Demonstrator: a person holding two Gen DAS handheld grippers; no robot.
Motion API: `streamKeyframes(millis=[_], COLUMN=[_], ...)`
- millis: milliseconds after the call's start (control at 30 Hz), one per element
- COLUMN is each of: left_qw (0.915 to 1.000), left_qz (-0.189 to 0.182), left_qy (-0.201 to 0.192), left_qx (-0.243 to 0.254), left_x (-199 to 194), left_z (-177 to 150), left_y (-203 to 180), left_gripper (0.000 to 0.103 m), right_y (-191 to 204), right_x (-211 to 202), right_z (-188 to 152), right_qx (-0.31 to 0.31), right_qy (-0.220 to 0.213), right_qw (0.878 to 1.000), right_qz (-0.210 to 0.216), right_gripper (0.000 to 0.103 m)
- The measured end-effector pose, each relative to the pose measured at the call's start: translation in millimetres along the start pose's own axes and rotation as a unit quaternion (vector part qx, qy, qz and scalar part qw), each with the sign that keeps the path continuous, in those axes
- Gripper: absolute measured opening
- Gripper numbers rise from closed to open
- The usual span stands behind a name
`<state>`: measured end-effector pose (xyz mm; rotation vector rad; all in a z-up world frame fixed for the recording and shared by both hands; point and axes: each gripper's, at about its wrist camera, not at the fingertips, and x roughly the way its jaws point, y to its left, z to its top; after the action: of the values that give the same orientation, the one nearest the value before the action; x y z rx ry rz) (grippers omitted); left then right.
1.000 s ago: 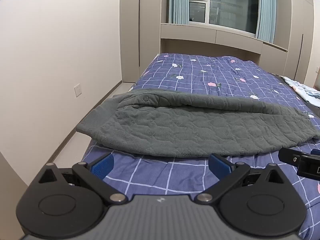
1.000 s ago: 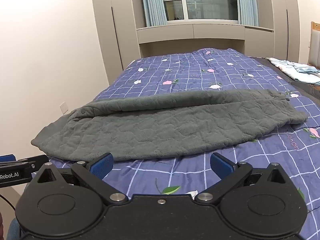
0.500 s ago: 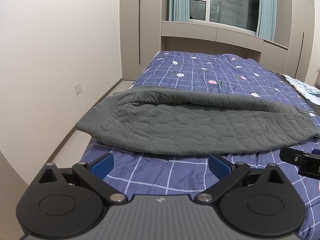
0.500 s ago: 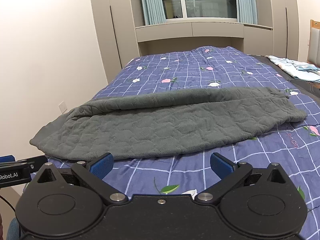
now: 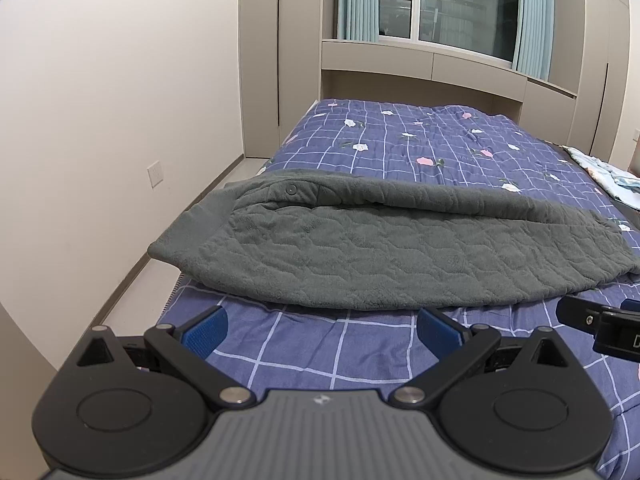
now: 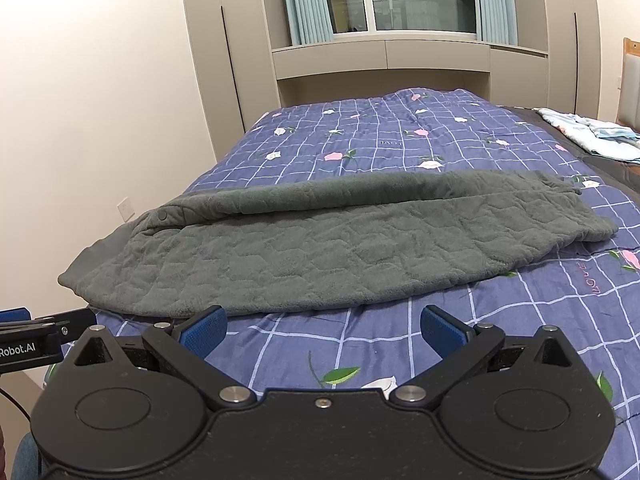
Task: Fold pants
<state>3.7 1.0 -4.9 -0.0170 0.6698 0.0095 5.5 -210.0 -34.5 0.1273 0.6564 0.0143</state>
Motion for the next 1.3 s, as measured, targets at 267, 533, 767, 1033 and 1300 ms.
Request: streamKeyframes(millis=[267,533,767,1033,1300], left_qw=[1.0000,1.0000,0.9999,0.9997,0.9995], left_qz=[-0.003,-0.004,-0.004,-0.004,-0.003], left_qy=[0.005,0.008,0.011,0.023,0.031], left_qx=[0.000,-0.001,-0.001,-0.003,-0.001], left_x=[5,7,9,15,19], left_z=[-1,-1,-2,-2,-1], left_y=[-1,-2,-2,-1,-1], left_gripper=[0.102,0.102,0.102,0.102,0.102], right_y=[0,0,1,2,2], right_x=[1,3,6,11,16], right_z=[0,0,0,0,-1], right_qx=[-0.001,-0.001,-0.004,-0.007,-0.006], right_qy=[0.001,0.004,0.008,0.017,0.024], right_qw=[1.000,1.000,1.000,1.000,1.000], right_qz=[0.000,0.000,0.001,0.000,-0.001], right_gripper=[0.103,0.103,0.103,0.103,0.103])
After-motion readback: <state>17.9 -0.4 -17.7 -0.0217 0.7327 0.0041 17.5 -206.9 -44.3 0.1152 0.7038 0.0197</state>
